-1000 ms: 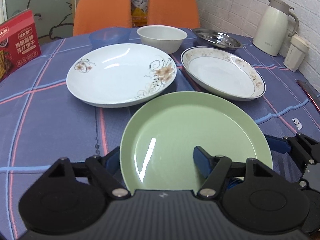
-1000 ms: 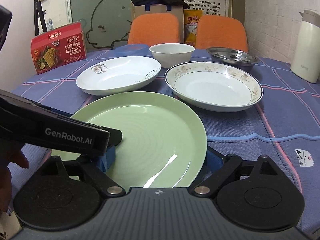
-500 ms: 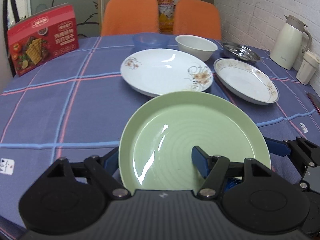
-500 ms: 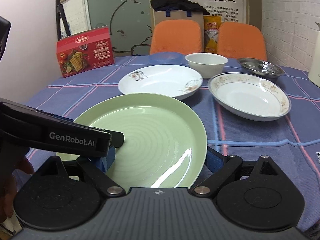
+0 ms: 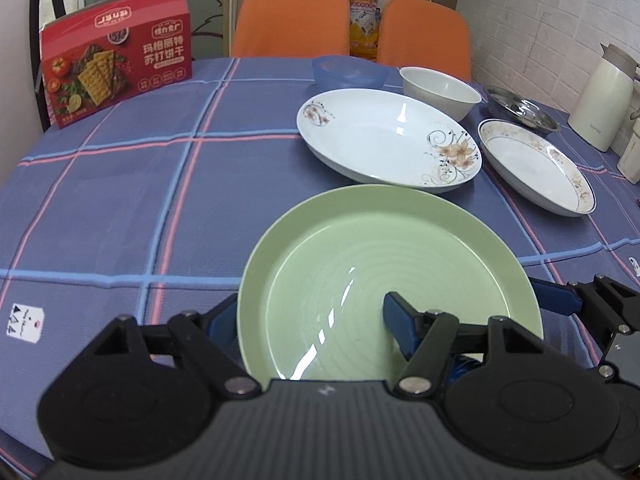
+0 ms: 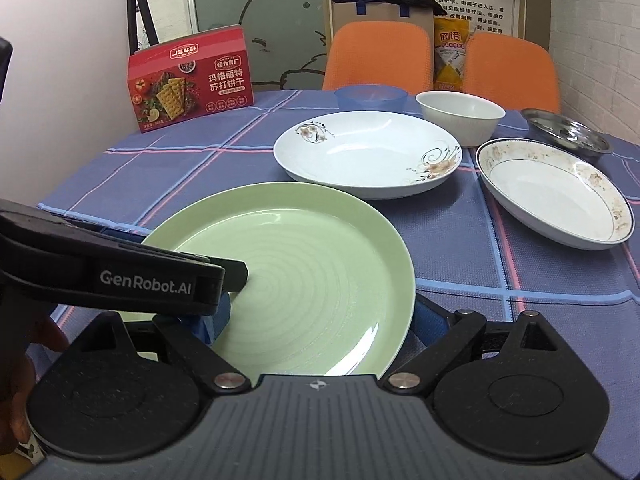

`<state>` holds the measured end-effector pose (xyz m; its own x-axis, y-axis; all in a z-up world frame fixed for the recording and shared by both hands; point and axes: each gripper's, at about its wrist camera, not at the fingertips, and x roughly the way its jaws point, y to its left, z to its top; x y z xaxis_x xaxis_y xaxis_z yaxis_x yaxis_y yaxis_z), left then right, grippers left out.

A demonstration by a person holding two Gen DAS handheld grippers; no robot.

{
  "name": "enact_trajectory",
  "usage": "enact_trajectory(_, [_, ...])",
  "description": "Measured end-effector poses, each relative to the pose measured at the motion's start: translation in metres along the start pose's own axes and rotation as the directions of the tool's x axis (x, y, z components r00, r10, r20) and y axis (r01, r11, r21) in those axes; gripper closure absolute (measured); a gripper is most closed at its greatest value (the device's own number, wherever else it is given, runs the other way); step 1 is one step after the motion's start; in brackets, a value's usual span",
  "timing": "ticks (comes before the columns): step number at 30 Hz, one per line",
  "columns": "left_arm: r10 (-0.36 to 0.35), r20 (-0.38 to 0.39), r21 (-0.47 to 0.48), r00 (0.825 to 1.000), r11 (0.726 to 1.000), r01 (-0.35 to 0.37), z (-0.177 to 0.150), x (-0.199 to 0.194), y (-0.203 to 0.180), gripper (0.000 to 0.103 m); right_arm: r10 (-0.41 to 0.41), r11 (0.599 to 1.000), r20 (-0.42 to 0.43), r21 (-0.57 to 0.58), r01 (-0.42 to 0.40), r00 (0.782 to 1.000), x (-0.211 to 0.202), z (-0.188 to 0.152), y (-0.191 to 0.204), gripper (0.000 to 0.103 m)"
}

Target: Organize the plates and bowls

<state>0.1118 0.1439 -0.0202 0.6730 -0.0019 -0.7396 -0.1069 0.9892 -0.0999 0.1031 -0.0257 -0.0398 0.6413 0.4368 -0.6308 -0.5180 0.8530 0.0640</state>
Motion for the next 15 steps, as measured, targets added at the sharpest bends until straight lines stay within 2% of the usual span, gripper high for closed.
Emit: enact_trajectory(15, [0.008, 0.010, -0.006, 1.000, 1.000, -0.008, 0.006, 0.012, 0.004, 0.034, -0.005, 1.000, -0.003, -0.016, 0.005, 1.000, 0.011, 0.002, 0.002, 0.019])
